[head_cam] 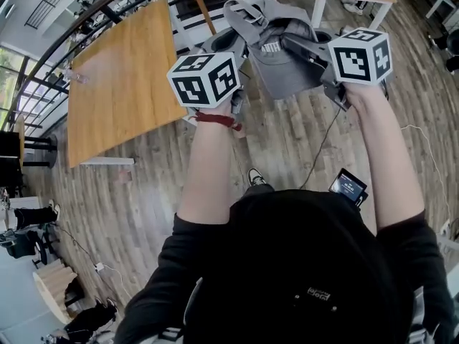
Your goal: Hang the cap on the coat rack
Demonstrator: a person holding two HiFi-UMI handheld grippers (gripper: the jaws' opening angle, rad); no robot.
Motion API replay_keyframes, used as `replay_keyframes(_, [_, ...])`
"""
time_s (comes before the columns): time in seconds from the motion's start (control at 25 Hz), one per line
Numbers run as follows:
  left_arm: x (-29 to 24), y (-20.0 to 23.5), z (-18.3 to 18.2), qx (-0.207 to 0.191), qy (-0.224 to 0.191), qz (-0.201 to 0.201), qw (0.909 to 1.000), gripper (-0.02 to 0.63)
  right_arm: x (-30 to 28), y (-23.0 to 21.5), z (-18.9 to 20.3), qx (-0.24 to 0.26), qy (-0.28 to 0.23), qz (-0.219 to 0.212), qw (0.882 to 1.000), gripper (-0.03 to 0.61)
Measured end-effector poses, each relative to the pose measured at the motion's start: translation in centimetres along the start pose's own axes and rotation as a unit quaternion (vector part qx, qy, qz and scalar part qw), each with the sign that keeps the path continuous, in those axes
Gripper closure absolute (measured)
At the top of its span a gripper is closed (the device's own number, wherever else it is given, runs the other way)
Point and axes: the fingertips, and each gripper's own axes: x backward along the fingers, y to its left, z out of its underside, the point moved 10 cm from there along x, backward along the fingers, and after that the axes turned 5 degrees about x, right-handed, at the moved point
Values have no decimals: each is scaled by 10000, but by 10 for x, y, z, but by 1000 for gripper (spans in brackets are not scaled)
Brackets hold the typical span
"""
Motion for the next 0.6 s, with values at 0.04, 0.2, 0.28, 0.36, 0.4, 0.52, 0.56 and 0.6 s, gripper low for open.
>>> replay_keyframes(0.04, [0, 6, -1, 2, 34, 20, 10000, 616, -6, 1, -3, 11, 66, 4, 10000, 558])
replay_keyframes(0.2, [2, 41, -10, -7, 171, 84, 9998, 617, -42, 0, -22, 69, 306, 68, 9995, 558])
replay_keyframes(0.28, [6, 64, -16, 36, 163, 78, 9998, 615, -66, 0, -32, 78, 380, 18, 9992, 558])
replay_keyframes(0.36, [11, 86, -21, 157, 124, 62, 9998, 617, -89, 3, -40, 86, 446, -44, 9990, 558])
replay_keyframes(0.4, [14, 97, -24, 238, 86, 59, 9997, 617, -100, 4, -45, 90, 463, -60, 9989, 558])
replay_keyframes(0.52, [21, 114, -30, 344, -3, 93, 9994, 617, -120, 9, -55, 138, 494, -88, 9986, 558])
replay_keyframes(0.56, [23, 115, -30, 348, -10, 122, 9993, 617, -121, 9, -55, 152, 503, -108, 9986, 558])
replay_keyframes(0.6, [22, 115, -29, 342, -14, 148, 9993, 617, -121, 9, -54, 166, 505, -126, 9985, 558])
